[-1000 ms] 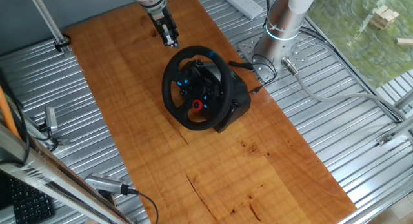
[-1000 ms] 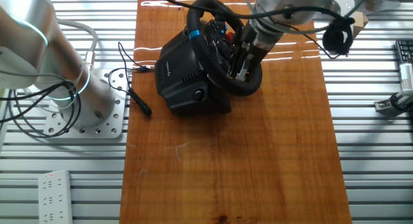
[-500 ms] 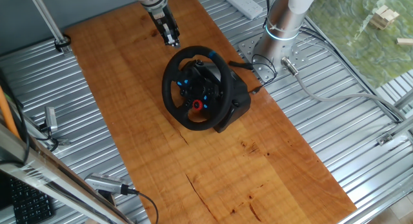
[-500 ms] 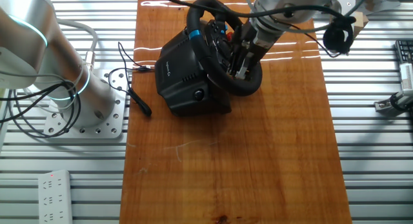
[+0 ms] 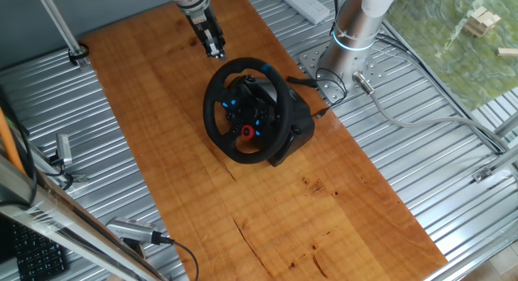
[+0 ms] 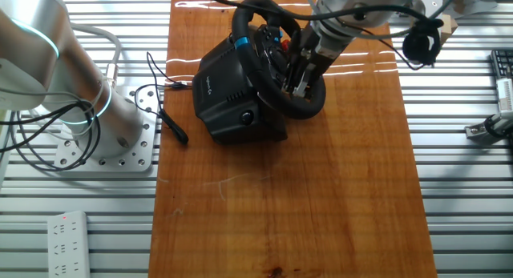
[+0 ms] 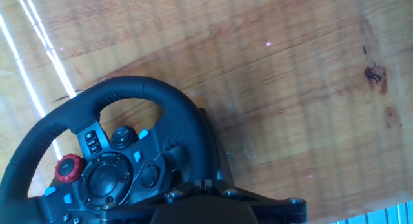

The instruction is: Rotate the steering wheel 90 degrees clockwise

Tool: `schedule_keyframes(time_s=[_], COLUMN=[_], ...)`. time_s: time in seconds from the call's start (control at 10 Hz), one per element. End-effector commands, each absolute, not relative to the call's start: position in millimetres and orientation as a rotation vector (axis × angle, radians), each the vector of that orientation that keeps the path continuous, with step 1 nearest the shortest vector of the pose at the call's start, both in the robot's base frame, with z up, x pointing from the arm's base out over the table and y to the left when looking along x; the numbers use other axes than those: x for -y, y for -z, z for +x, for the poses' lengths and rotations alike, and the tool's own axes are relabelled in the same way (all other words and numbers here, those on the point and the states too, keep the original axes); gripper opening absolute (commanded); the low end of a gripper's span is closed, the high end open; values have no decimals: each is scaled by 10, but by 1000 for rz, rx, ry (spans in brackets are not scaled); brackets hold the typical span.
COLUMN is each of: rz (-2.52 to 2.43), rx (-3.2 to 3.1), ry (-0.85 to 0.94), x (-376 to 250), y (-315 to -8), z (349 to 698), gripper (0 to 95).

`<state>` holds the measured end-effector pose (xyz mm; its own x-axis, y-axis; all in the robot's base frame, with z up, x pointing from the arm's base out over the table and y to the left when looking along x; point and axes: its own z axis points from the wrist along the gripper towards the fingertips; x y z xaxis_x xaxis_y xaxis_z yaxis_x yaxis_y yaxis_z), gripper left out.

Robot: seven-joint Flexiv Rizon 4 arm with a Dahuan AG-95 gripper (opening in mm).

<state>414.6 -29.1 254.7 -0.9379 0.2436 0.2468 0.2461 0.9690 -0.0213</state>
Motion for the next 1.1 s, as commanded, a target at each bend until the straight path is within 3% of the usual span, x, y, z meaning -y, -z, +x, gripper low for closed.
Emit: schedule_keyframes(time_s=[0.1,1.1], rz=[-362,-361], rx=[2869,2870], ry=[20,27], x=[276,210], y=[-2556,-2608], z=[4131,4098], gripper=[0,0])
